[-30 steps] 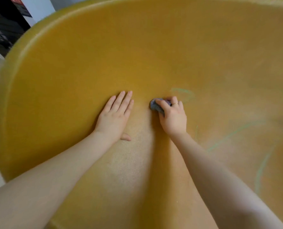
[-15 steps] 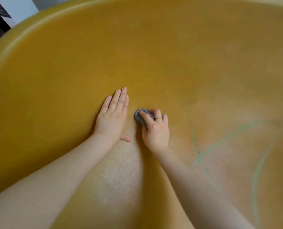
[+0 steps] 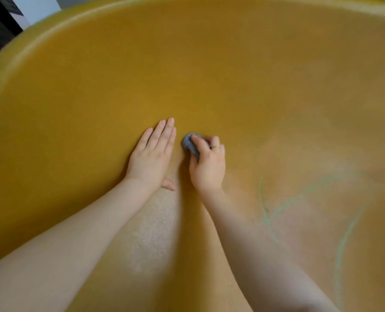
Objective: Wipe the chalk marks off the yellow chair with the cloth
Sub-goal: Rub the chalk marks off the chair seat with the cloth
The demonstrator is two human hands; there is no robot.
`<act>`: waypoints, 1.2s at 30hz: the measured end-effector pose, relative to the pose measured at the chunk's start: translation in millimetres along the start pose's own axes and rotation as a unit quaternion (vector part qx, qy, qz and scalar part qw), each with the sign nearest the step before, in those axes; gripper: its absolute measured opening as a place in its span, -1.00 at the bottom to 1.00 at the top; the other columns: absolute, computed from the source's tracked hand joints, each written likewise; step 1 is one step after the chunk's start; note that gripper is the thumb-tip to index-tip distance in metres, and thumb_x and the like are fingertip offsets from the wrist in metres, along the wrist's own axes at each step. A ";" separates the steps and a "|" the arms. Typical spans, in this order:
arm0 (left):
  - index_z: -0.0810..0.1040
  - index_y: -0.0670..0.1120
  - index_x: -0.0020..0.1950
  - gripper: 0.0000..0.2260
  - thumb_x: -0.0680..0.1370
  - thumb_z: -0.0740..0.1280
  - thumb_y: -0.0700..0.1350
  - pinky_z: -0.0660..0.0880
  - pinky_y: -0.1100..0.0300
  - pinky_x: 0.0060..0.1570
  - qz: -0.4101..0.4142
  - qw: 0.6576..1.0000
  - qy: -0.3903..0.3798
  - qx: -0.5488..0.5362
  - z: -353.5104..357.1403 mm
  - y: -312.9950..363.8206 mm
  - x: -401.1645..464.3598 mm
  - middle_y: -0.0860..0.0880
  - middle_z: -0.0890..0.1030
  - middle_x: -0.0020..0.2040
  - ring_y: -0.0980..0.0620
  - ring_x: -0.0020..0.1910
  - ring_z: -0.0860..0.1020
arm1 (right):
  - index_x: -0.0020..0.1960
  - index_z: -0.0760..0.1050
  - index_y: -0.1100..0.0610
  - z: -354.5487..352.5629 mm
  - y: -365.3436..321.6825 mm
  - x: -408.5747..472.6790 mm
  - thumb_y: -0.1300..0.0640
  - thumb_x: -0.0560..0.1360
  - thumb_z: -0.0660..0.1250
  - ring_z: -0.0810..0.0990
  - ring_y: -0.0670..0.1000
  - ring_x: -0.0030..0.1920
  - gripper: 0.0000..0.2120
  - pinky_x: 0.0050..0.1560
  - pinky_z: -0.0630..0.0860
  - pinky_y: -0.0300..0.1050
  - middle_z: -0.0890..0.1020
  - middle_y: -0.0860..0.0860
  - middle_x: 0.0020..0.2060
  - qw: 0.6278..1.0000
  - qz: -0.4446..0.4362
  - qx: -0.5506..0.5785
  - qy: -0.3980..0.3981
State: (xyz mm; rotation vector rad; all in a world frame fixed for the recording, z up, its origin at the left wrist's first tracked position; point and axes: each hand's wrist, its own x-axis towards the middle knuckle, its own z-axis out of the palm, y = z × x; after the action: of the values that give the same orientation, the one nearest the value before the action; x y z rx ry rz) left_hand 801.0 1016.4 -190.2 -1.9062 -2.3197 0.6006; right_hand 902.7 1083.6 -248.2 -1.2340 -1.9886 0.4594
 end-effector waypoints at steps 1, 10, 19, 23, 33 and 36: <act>-0.29 -0.22 0.50 0.17 0.28 0.35 0.36 -0.25 0.09 0.44 -0.001 1.000 0.007 -0.006 0.0 -0.6 -0.7 -0.14 -0.30 0.51 -0.06 0.51 -0.23 | 0.05 0.59 0.13 5.0 -7.8 -11.8 0.24 0.36 0.15 0.49 0.21 -0.23 -0.65 -0.28 0.49 -0.07 0.55 0.20 -0.09 0.999 -0.021 0.014 -0.024; -0.34 -0.21 0.49 0.12 0.34 0.31 0.35 -0.27 0.10 0.44 0.001 1.000 -0.007 -0.002 0.2 -1.7 -8.3 -0.11 -0.34 0.51 -0.05 0.51 -0.25 | -0.01 0.62 0.06 -21.6 19.6 3.1 0.24 0.34 0.26 0.49 0.20 -0.31 -0.72 -0.36 0.51 -0.02 0.54 0.18 -0.19 0.979 -0.163 -0.061 -0.109; -0.33 -0.21 0.49 0.12 0.33 0.32 0.34 -0.27 0.09 0.44 -0.006 1.000 0.001 -0.010 3.6 0.6 -7.1 -0.11 -0.33 0.51 -0.05 0.51 -0.25 | -0.04 0.61 0.09 -6.5 10.9 -6.1 0.26 0.35 0.19 0.49 0.21 -0.29 -0.70 -0.36 0.50 -0.07 0.56 0.20 -0.14 0.998 -0.051 -0.047 -0.008; -0.30 -0.21 0.50 0.12 0.32 0.34 0.34 -0.26 0.09 0.44 -0.007 1.000 0.008 -0.018 3.5 2.3 -6.7 -0.11 -0.31 0.52 -0.05 0.51 -0.23 | 0.04 0.59 0.08 -9.5 9.0 -54.0 0.21 0.37 0.17 0.44 0.16 -0.30 -0.68 -0.31 0.45 -0.11 0.57 0.15 -0.05 0.985 -0.140 -0.031 -0.099; -0.34 -0.22 0.48 0.15 0.31 0.30 0.39 -0.26 0.02 0.43 -0.015 1.000 -0.019 0.008 3.7 7.7 -3.5 -0.13 -0.35 0.50 -0.10 0.50 -0.26 | 0.02 0.61 0.03 -72.6 76.4 49.5 0.24 0.30 0.38 0.51 0.23 -0.29 -0.70 -0.32 0.41 -0.02 0.58 0.20 -0.13 0.978 -0.102 -0.176 0.034; -0.34 -0.23 0.48 0.15 0.31 0.30 0.38 -0.26 0.02 0.44 -0.020 1.000 -0.014 0.006 3.6 9.2 -2.1 -0.14 -0.35 0.50 -0.11 0.50 -0.26 | 0.04 0.60 0.09 -75.6 72.7 60.6 0.34 0.28 0.33 0.49 0.23 -0.29 -0.64 -0.30 0.40 -0.05 0.57 0.23 -0.09 0.984 -0.038 -0.147 0.093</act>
State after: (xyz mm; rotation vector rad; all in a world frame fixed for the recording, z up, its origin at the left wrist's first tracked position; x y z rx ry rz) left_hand 808.9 1014.8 -196.3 -1.8524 -2.3605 0.6407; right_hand 987.5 1165.3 -219.9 -1.3198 -1.9805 0.0105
